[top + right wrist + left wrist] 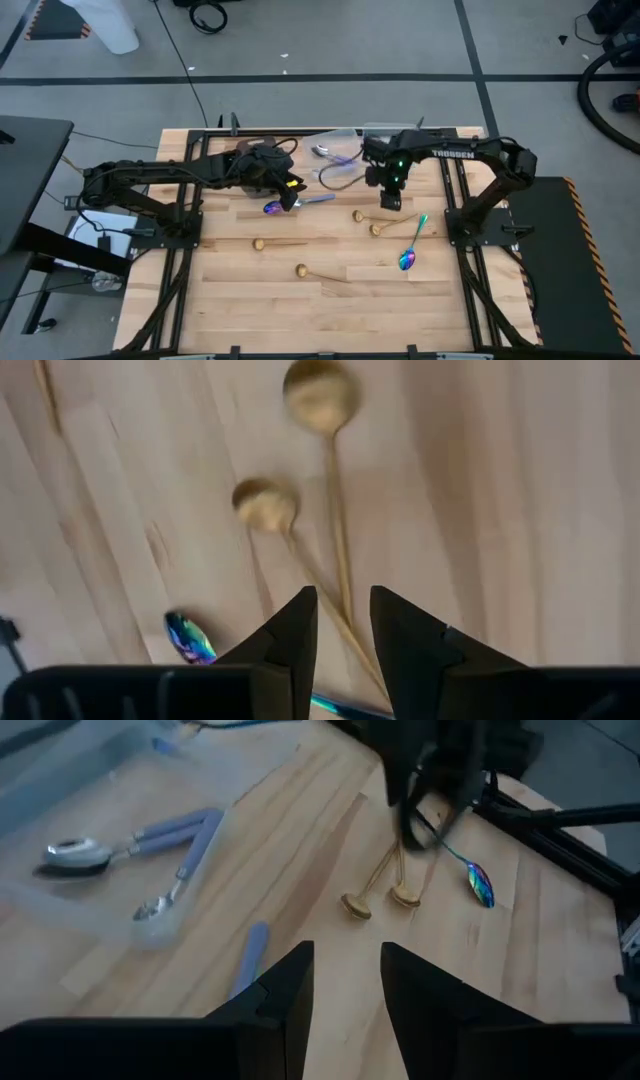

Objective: Sort silverware by color (type)
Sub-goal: Put the gold spoon into the black bin

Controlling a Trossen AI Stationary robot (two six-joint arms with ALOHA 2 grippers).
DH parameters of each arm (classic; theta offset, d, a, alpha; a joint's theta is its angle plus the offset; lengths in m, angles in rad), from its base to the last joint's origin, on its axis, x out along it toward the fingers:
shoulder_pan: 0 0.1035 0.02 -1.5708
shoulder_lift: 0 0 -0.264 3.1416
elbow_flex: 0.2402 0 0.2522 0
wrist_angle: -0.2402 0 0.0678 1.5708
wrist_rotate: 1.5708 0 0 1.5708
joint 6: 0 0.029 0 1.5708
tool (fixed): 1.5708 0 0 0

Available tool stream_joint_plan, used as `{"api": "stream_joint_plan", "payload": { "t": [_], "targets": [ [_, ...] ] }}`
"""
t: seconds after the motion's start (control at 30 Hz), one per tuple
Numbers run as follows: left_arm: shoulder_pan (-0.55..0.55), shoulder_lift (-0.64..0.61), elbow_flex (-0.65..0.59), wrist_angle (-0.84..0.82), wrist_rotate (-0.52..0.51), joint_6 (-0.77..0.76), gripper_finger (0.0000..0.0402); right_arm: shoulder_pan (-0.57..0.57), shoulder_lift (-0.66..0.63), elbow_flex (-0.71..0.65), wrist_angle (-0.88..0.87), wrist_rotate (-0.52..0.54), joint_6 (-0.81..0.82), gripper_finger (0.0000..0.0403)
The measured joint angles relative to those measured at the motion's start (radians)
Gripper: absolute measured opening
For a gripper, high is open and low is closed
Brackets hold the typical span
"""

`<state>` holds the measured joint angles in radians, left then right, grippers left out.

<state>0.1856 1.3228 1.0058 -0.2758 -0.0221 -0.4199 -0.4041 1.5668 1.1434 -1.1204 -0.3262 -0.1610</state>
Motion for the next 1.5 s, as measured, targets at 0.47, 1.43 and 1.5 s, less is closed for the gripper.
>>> {"api": "stream_joint_plan", "payload": {
  "t": [0.47,1.43,1.5],
  "targets": [
    [-0.045,0.000,0.000,-0.225,0.030,-0.464,0.0125,0.185,-0.022,-0.263,0.401,0.185,0.037,0.0106],
    [-0.080,-0.132,0.011,-0.154,0.003,-0.272,0.0125,0.254,-0.020,-0.488,0.836,0.262,0.104,0.0030],
    [-0.080,-0.132,0.011,-0.102,-0.021,-0.211,0.0125,0.252,-0.020,-0.488,0.847,0.252,0.121,0.0013]
  ]
}}
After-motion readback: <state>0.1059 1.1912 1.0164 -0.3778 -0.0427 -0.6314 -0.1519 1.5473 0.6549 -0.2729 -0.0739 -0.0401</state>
